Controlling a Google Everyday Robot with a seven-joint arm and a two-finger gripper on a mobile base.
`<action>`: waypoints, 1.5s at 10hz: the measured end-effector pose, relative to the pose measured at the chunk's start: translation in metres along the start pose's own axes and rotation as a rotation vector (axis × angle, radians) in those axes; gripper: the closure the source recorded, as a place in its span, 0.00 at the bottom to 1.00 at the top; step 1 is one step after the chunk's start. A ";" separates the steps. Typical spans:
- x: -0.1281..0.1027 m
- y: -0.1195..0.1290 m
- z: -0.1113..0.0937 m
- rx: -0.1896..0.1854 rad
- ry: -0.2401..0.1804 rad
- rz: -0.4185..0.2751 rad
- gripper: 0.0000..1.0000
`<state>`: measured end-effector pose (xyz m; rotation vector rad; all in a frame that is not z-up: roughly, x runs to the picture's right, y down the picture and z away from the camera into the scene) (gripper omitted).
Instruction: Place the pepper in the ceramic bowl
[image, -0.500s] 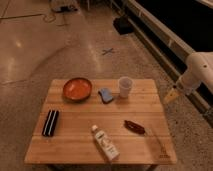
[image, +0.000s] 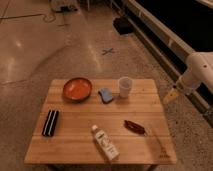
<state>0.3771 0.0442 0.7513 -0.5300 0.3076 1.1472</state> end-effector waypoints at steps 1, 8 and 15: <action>0.000 0.000 0.000 0.000 0.000 0.000 0.20; 0.008 0.036 0.011 0.002 0.038 -0.148 0.20; 0.018 0.078 0.033 0.001 0.085 -0.349 0.20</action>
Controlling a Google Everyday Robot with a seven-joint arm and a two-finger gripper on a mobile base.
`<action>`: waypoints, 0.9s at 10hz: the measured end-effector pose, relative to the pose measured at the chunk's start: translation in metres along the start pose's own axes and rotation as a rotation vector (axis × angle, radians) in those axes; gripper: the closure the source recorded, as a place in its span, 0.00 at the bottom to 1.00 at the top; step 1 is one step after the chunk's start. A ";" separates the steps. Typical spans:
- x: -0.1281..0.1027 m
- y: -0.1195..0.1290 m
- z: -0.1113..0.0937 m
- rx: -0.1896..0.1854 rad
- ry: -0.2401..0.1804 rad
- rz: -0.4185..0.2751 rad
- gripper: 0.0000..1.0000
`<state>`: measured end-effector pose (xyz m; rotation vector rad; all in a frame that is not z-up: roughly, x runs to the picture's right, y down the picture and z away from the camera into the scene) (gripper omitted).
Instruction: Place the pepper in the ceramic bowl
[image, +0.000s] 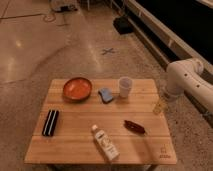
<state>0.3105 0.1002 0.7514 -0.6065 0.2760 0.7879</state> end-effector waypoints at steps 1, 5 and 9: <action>-0.004 0.014 0.010 -0.005 0.007 -0.049 0.20; -0.027 0.071 0.044 -0.017 0.034 -0.188 0.20; -0.030 0.107 0.079 -0.029 0.063 -0.318 0.20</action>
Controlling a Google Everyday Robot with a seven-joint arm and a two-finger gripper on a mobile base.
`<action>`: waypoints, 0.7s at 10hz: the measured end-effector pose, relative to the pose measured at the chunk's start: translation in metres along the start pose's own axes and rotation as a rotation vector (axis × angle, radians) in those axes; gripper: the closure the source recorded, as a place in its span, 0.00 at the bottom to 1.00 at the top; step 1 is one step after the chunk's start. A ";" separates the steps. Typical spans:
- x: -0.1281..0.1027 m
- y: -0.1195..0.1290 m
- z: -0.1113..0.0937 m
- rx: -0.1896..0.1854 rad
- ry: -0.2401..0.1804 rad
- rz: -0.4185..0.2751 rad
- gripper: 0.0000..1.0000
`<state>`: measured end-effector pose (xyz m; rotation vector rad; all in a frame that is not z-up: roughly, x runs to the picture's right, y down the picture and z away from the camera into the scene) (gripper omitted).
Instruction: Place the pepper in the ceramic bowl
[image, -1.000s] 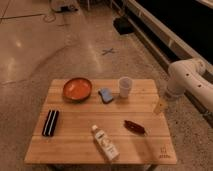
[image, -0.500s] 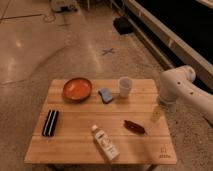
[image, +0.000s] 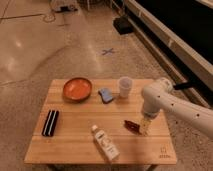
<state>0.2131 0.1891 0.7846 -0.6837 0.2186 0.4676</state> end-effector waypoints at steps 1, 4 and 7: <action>0.002 0.012 0.009 -0.013 0.006 0.053 0.20; -0.014 0.003 0.025 -0.020 -0.015 0.010 0.20; -0.017 0.010 0.035 -0.031 -0.010 0.023 0.21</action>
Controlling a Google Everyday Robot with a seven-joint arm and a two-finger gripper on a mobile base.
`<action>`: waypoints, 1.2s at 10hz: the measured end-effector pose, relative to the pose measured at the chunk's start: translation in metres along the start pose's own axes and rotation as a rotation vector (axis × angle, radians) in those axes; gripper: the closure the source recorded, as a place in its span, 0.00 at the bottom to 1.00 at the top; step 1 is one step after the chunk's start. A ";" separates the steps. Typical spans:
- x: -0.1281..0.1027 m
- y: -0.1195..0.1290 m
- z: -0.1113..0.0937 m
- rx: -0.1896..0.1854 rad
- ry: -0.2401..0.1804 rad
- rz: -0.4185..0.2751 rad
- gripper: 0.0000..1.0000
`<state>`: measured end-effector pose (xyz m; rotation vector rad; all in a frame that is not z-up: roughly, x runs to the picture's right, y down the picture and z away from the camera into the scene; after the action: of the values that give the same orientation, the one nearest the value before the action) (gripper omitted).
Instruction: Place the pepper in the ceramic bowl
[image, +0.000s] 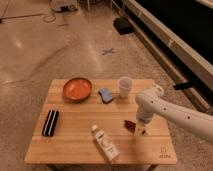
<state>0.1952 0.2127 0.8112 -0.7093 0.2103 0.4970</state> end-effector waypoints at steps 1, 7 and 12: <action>-0.001 0.000 0.002 0.001 -0.006 -0.003 0.27; -0.010 -0.008 0.012 -0.014 -0.019 -0.011 0.44; -0.035 -0.011 -0.024 0.019 -0.025 -0.035 0.93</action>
<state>0.1697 0.1771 0.8119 -0.6869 0.1783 0.4694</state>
